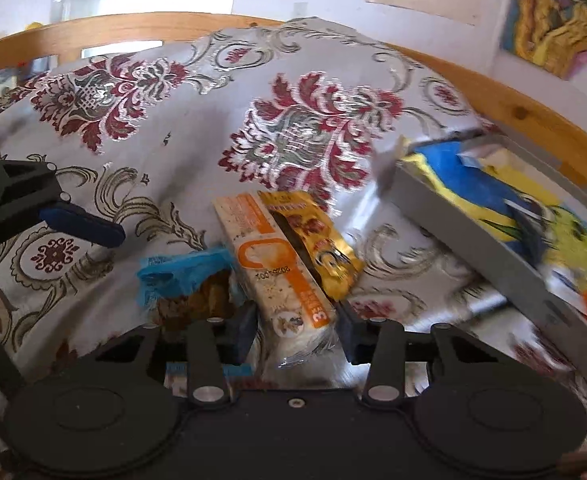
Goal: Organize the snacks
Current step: 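Grasp the orange-printed biscuit bar with the right tool, then grasp the blue wrapped snack with the left tool while the right tool holds the biscuit bar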
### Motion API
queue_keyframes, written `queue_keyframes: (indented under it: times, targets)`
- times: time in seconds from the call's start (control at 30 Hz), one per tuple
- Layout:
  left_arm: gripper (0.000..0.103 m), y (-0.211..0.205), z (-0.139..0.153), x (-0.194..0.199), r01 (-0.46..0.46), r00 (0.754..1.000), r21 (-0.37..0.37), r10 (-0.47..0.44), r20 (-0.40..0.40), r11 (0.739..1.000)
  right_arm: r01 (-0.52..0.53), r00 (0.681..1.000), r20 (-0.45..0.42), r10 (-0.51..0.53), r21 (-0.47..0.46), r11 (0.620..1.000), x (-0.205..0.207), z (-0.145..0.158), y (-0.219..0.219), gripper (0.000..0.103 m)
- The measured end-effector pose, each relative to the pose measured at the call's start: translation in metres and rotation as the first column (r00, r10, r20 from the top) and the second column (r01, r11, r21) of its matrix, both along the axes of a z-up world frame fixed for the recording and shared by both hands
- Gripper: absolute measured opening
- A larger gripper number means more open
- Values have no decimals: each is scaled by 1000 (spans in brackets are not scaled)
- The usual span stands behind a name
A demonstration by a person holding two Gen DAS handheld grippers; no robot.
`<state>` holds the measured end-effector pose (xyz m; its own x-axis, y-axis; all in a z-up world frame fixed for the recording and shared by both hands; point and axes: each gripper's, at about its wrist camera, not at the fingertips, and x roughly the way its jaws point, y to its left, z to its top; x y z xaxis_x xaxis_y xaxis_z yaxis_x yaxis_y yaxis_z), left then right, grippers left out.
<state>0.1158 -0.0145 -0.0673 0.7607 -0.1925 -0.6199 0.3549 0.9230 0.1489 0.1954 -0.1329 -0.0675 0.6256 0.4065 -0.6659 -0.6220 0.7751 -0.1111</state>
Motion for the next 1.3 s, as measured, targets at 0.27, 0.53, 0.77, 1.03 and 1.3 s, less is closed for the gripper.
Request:
queue_keyframes:
  times: [0.27,0.53,0.77,1.03,1.3]
  targets:
    - [102,-4,-6,0,35,999,55,-36,7,998,155,986,-43,-159,-75,985,-35,18,-28,43]
    - [102,-7,-17,12,35,999,102,-33,-22,994,265,955,-106,-278,-122,956,-68,22,-51,43]
    - [102,-13,-29,22,36,999,185,-37,0,982,246,951,-152,-269,-152,957,-61,9,-43,44]
    - [102,-16,-36,30,55,997,251,-64,30,966,189,963,-169,-209,-127,974,-52,-3,-33,48]
    - [101,-31,-43,22,111,979,406,-170,112,907,139,981,-112,-156,-144,980,-50,-8,-23,60]
